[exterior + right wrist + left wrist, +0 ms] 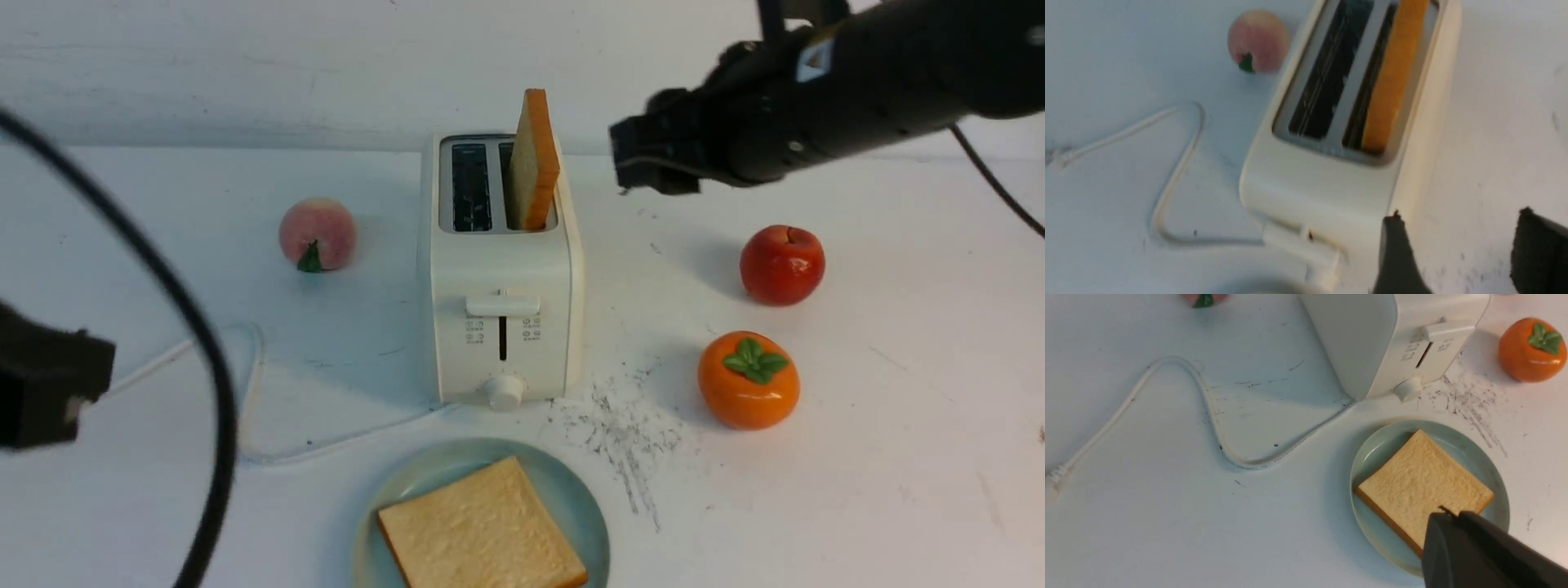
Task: Take toasted bread from bread machine on white table place on plate.
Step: 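Grasp the toast slice in the toaster and pull it up out of the slot with the right gripper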
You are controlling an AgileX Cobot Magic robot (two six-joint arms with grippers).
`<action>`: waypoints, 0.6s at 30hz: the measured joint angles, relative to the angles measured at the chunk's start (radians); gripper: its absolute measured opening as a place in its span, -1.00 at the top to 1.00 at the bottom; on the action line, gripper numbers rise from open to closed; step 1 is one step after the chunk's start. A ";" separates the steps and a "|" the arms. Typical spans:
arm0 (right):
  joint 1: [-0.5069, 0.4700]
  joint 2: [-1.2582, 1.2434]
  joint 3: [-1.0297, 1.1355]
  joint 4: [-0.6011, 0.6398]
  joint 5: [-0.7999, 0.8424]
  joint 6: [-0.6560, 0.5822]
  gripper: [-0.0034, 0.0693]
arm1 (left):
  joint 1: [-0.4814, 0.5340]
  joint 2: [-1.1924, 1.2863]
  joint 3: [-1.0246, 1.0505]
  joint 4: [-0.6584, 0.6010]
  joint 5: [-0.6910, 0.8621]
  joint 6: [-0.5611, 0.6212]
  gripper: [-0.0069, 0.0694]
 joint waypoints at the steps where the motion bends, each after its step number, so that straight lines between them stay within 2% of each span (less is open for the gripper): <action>1: 0.000 0.006 -0.005 0.000 -0.007 0.001 -0.26 | 0.000 -0.019 0.007 0.000 -0.004 -0.006 0.86; 5: 0.001 0.129 -0.083 -0.017 -0.156 0.009 -0.53 | 0.000 -0.197 0.145 0.006 -0.005 -0.071 0.86; 10: 0.001 0.254 -0.118 -0.040 -0.339 0.010 -0.57 | 0.000 -0.369 0.230 0.007 0.057 -0.121 0.86; 12: 0.001 0.274 -0.122 -0.042 -0.356 0.010 -0.56 | 0.000 -0.394 0.237 0.007 0.070 -0.129 0.86; 14: 0.001 0.308 -0.123 -0.047 -0.371 0.010 -0.50 | 0.000 -0.438 0.243 0.015 0.094 -0.143 0.86; 16: 0.001 0.336 -0.123 -0.047 -0.369 0.010 -0.28 | 0.000 -0.470 0.243 0.028 0.098 -0.162 0.86; 17: 0.001 0.336 -0.123 -0.047 -0.369 0.010 -0.26 | 0.000 -0.472 0.243 0.029 0.098 -0.162 0.86; 18: 0.001 0.336 -0.123 -0.047 -0.361 0.012 0.06 | 0.000 -0.479 0.243 0.044 0.098 -0.169 0.86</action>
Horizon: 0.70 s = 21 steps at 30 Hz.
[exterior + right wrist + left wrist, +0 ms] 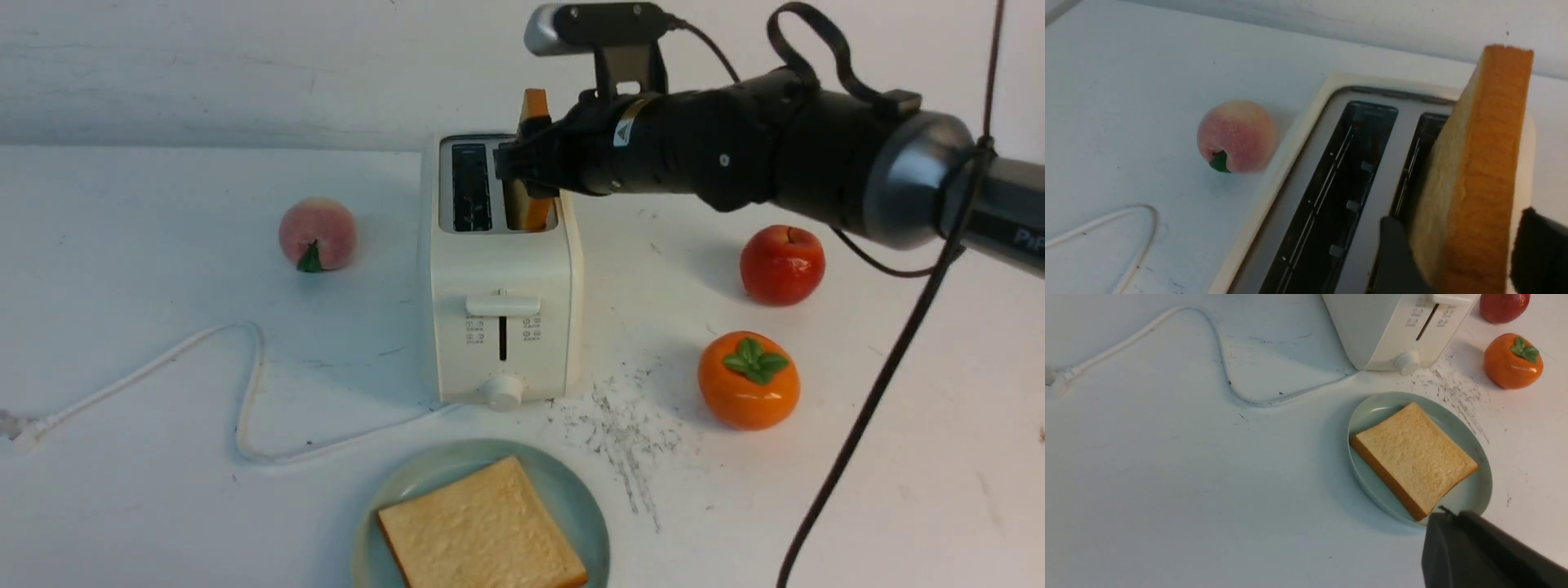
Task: Take toasted bread from bread machine on white table place on plate.
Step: 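Grasp the toast slice in the toaster and pull it up out of the slot with the right gripper, then place the held slice of bread on top of the slice on the plate with the right gripper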
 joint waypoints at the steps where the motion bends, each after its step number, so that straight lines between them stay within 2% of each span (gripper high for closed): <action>1: 0.000 -0.007 0.000 0.000 0.001 0.000 0.23 | 0.000 0.000 0.000 0.008 0.000 -0.002 0.86; 2: 0.000 -0.017 0.000 0.000 0.007 0.000 0.48 | 0.000 0.000 0.000 0.014 0.000 -0.004 0.86; 3: 0.000 -0.020 0.000 0.000 0.011 0.000 0.52 | 0.000 0.000 0.000 0.014 0.000 -0.004 0.86; 4: 0.000 -0.059 0.001 0.000 0.036 0.000 0.72 | 0.000 0.000 0.001 0.023 0.000 -0.004 0.86; 6: 0.000 -0.096 0.001 -0.002 0.061 0.000 0.72 | 0.000 0.000 0.001 0.031 0.000 -0.005 0.86; 11: 0.000 -0.329 -0.003 -0.003 0.249 0.000 0.68 | 0.000 0.000 0.001 0.069 -0.024 -0.005 0.86; 12: 0.000 -0.389 -0.007 -0.003 0.345 -0.001 0.68 | 0.000 0.000 0.001 0.082 -0.045 -0.005 0.86; 13: 0.000 -0.404 -0.009 -0.003 0.358 -0.002 0.68 | 0.000 0.000 0.001 0.090 -0.048 -0.005 0.86; 15: 0.000 -0.465 -0.012 0.011 0.500 -0.016 0.68 | 0.000 0.000 0.001 0.109 -0.086 -0.005 0.86; 19: 0.000 -0.500 -0.011 0.131 0.776 -0.120 0.68 | 0.000 0.001 0.001 0.143 -0.148 -0.005 0.86; 21: 0.000 -0.487 0.002 0.247 0.897 -0.216 0.68 | 0.000 0.010 0.001 0.158 -0.162 -0.005 0.86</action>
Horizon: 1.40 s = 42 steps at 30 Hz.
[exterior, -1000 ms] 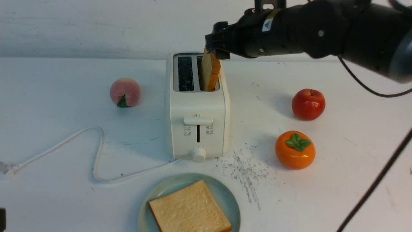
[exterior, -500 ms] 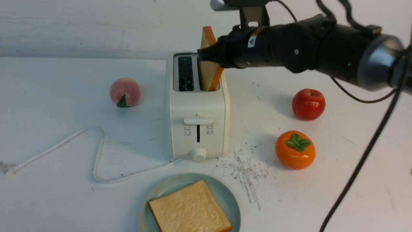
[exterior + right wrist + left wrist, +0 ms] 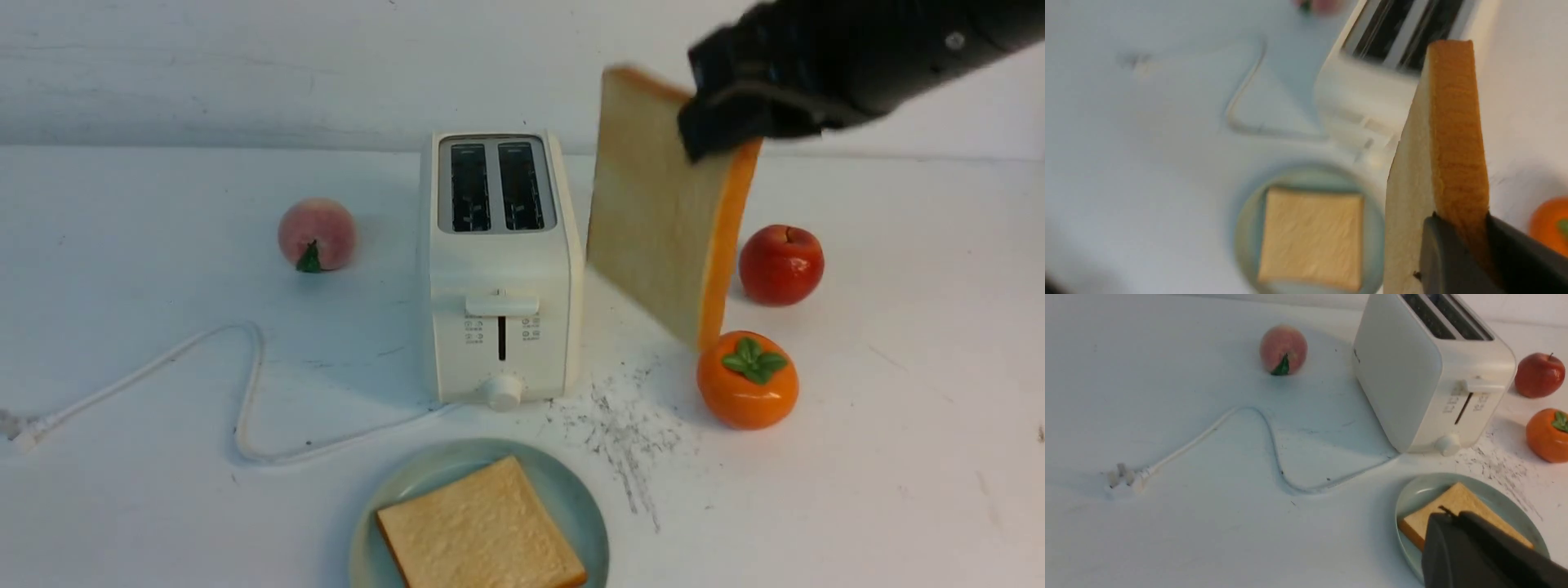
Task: Take toasted bread from bread machine on white table place on plate.
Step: 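Place the held slice of bread on top of the slice on the plate with the right gripper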
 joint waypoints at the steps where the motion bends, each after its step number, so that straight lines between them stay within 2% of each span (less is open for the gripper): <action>1: 0.000 0.018 0.017 0.091 0.058 -0.063 0.68 | 0.000 0.009 0.000 0.006 -0.003 0.000 0.86; 5: 0.001 0.084 0.089 0.328 0.113 -0.268 0.68 | 0.000 0.046 0.001 0.018 -0.010 0.000 0.86; 11: 0.001 0.233 0.181 0.527 0.107 -0.480 0.68 | 0.000 0.079 0.027 0.021 -0.014 0.000 0.86; 21: 0.001 0.438 0.185 0.550 0.056 -0.544 0.68 | 0.000 0.079 0.032 0.021 -0.015 0.000 0.86; 30: 0.001 0.467 0.185 0.560 0.005 -0.544 0.67 | 0.000 0.079 0.032 0.021 -0.006 0.000 0.86; 36: 0.001 0.467 0.165 0.599 0.002 -0.544 0.58 | 0.000 0.079 0.032 0.022 0.007 0.000 0.86; 42: 0.001 0.467 0.142 0.551 -0.050 -0.544 0.46 | 0.000 0.079 0.032 0.022 0.007 0.000 0.86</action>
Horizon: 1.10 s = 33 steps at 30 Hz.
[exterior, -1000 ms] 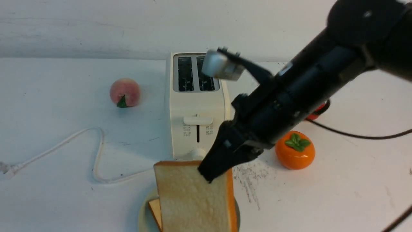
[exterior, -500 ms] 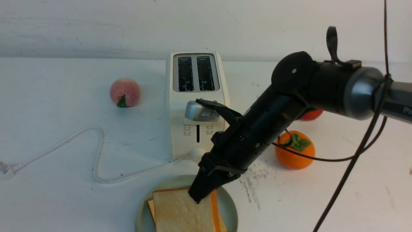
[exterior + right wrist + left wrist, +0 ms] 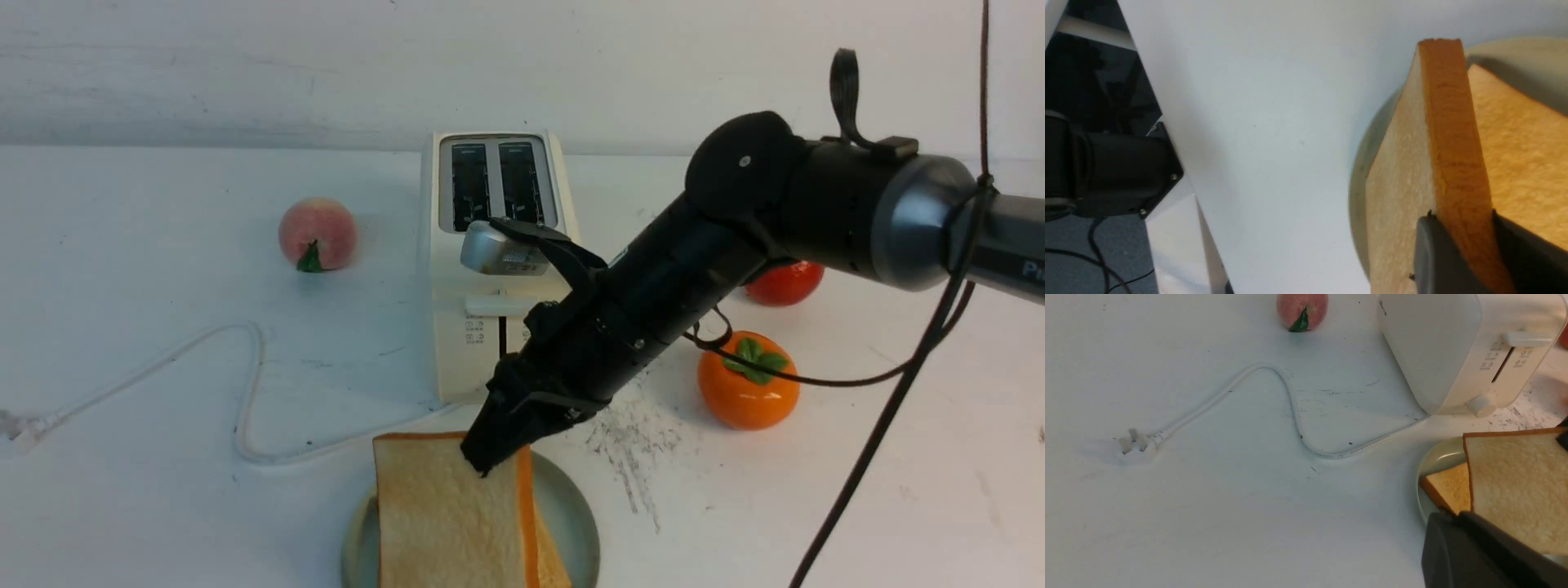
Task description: Take toasted bread from bread machine on white table place on plate.
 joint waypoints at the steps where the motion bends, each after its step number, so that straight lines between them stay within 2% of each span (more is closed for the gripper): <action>1: 0.000 0.000 0.000 -0.016 -0.005 0.000 0.40 | 0.000 0.000 0.000 0.000 0.000 0.000 0.86; 5: 0.000 0.006 -0.001 -0.034 -0.007 0.000 0.25 | 0.000 0.000 0.000 0.000 0.000 0.000 0.86; 7: 0.000 0.021 -0.001 -0.051 -0.007 0.000 0.06 | 0.000 0.000 0.000 0.000 0.000 0.000 0.86; 10: 0.000 0.031 -0.001 -0.079 -0.011 0.002 -0.09 | 0.000 0.000 0.000 0.000 0.000 0.000 0.86; 14: 0.000 0.027 -0.003 -0.225 -0.026 0.082 -0.49 | 0.000 0.000 0.000 -0.003 0.000 0.000 0.86; 20: 0.000 -0.013 -0.047 -0.434 -0.036 0.189 -0.69 | 0.000 0.000 0.000 -0.010 0.000 0.000 0.86; 22: 0.000 -0.026 -0.065 -0.496 -0.030 0.200 -0.69 | 0.000 0.000 0.000 -0.013 0.000 0.000 0.86; 24: 0.000 -0.060 -0.112 -0.636 0.007 0.213 -0.68 | 0.000 0.000 0.000 -0.016 0.000 0.000 0.86; 25: 0.000 -0.066 -0.119 -0.648 0.012 0.216 -0.67 | 0.000 0.000 0.000 -0.016 0.000 0.000 0.86; 26: 0.000 -0.092 -0.148 -0.754 0.063 0.273 -0.61 | 0.000 0.000 0.000 -0.017 0.000 0.000 0.86; 28: 0.000 -0.111 -0.163 -0.811 0.092 0.326 -0.55 | 0.000 0.000 0.000 -0.019 0.000 0.000 0.86; 31: 0.000 -0.202 -0.183 -0.969 0.141 0.537 -0.17 | 0.000 0.000 0.000 -0.020 -0.001 0.000 0.86; 32: -0.001 -0.236 -0.183 -1.003 0.147 0.593 -0.01 | 0.000 0.000 0.000 -0.020 -0.003 0.000 0.86; 33: -0.001 -0.287 -0.183 -1.034 0.151 0.660 0.24 | 0.000 0.000 0.000 -0.022 -0.014 0.000 0.86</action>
